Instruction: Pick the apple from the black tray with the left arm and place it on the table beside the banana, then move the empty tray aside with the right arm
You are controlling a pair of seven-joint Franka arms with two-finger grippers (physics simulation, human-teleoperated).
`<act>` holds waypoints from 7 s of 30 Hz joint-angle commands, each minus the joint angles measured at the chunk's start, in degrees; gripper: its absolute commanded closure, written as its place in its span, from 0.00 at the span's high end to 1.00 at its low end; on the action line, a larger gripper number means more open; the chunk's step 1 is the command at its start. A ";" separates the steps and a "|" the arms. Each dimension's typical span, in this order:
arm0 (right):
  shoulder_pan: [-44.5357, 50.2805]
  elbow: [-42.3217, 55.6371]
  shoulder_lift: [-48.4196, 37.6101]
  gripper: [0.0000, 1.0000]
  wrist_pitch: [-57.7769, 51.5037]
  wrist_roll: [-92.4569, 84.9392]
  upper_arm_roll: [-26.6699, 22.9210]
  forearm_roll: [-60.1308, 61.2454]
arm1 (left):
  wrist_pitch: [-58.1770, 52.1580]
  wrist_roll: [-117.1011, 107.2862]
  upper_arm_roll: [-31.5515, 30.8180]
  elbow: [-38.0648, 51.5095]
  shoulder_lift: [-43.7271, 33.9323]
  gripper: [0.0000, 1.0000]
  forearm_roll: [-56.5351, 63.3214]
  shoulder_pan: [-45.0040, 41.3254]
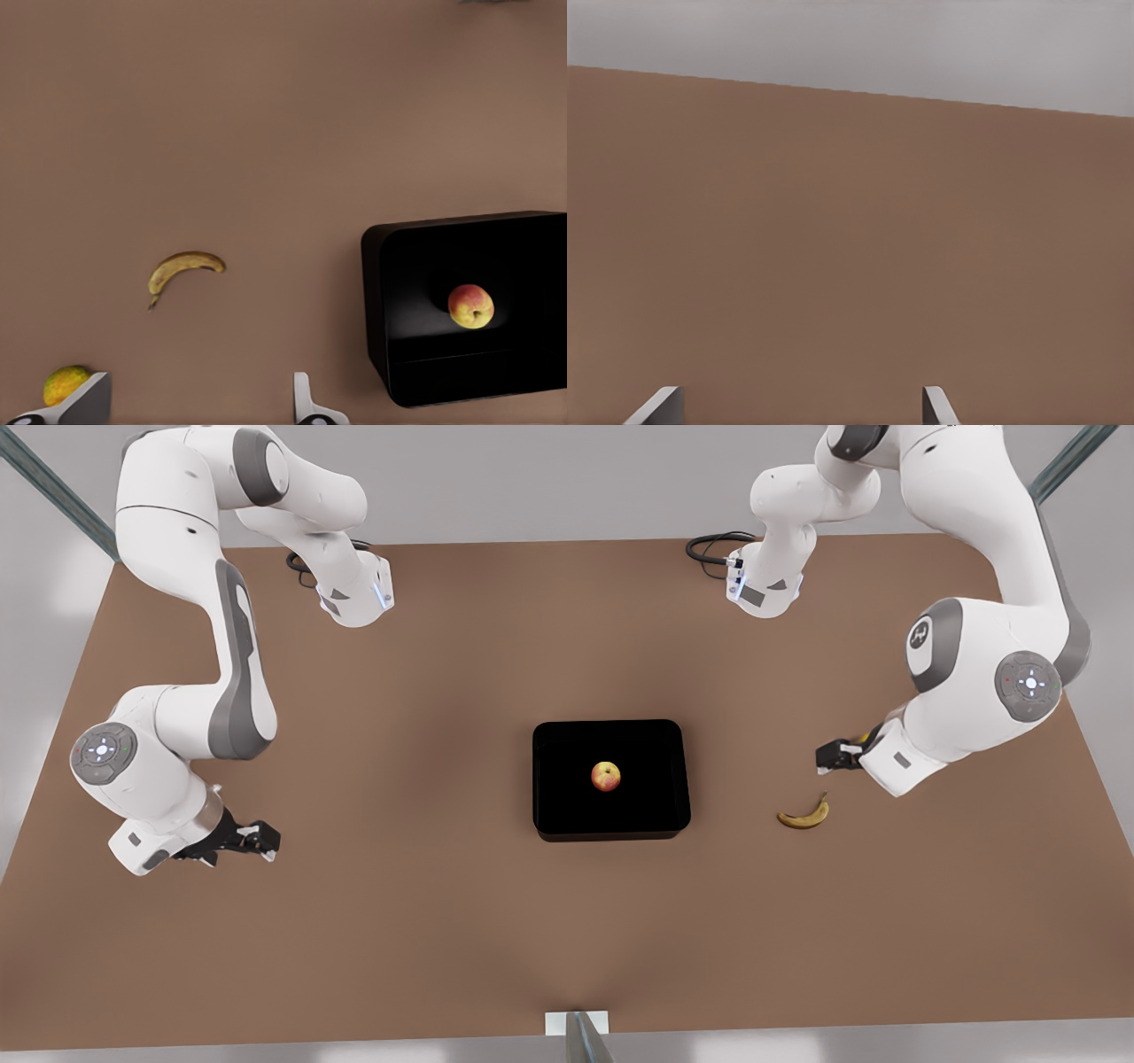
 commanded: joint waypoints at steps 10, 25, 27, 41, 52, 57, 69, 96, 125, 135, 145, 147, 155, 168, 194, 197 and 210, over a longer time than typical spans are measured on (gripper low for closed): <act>-0.75 10.13 15.25 1.00 1.36 0.59 0.01 0.30 | 5.44 -48.64 -2.20 2.35 5.71 1.00 8.28 -39.28; -0.75 12.33 4.18 1.00 -14.29 0.33 -0.16 0.12 | 18.54 -49.79 -1.67 2.26 17.93 1.00 11.80 -35.68; -0.84 12.33 4.18 1.00 -14.20 0.15 -0.42 0.21 | 18.63 -47.51 -1.67 2.08 18.02 1.00 11.63 -35.60; -0.84 12.33 4.53 1.00 -14.20 0.15 0.01 0.12 | 29.17 -42.06 -1.85 -6.71 20.21 1.00 10.92 -33.49; -0.75 12.33 4.53 1.00 -14.20 0.42 0.10 0.12 | 31.72 -41.71 -1.85 -12.07 18.55 1.00 12.50 -33.75; -0.75 12.33 4.62 1.00 -14.20 0.42 0.10 0.03 | 34.80 -42.24 -1.85 -15.32 17.66 1.00 12.86 -33.84; -0.75 12.33 4.62 1.00 -14.20 0.42 0.10 -0.05 | 39.10 -42.50 -1.58 -15.23 23.55 1.00 14.09 -33.57; 6.37 13.38 -2.06 1.00 -33.70 12.54 4.93 0.21 | 19.76 18.67 -0.70 -14.70 11.68 0.62 17.78 -5.80; 12.35 1.08 5.76 1.00 -9.80 66.86 28.14 -2.07 | 6.14 6.54 1.93 -8.38 -5.63 1.00 -1.73 3.78; 11.47 0.81 14.72 1.00 1.18 67.65 30.42 -6.91 | 6.76 6.54 1.93 -8.64 -5.45 1.00 -1.73 4.04; 13.84 0.55 22.02 1.00 7.33 67.65 30.51 -11.57 | 6.32 6.46 1.93 -8.82 -5.63 1.00 -1.65 4.04; 13.84 -1.38 22.02 1.00 9.09 66.95 30.51 -12.09 | 6.32 6.46 1.93 -8.82 -5.63 1.00 -1.65 4.04; 13.75 -6.13 22.28 0.90 14.80 63.61 30.51 -14.12 | 6.32 6.46 1.93 -8.82 -5.63 1.00 -1.65 4.04; 13.05 -5.87 22.55 0.30 14.63 63.87 31.21 -13.59 | 6.06 6.37 1.93 -9.17 -5.98 1.00 -1.65 3.96; 2.24 -5.34 7.00 0.16 -15.34 43.05 36.67 -11.04 | 5.18 1.45 1.49 -8.99 -7.21 1.00 0.64 2.11; -0.66 -5.34 5.24 0.16 -17.98 34.79 35.35 -8.93 | 5.18 1.45 1.49 -8.99 -7.30 1.00 0.73 2.11; -2.33 -3.93 -2.94 0.15 -25.62 -4.24 11.44 -0.14 | 5.18 1.36 1.49 -8.99 -7.38 1.00 0.73 2.02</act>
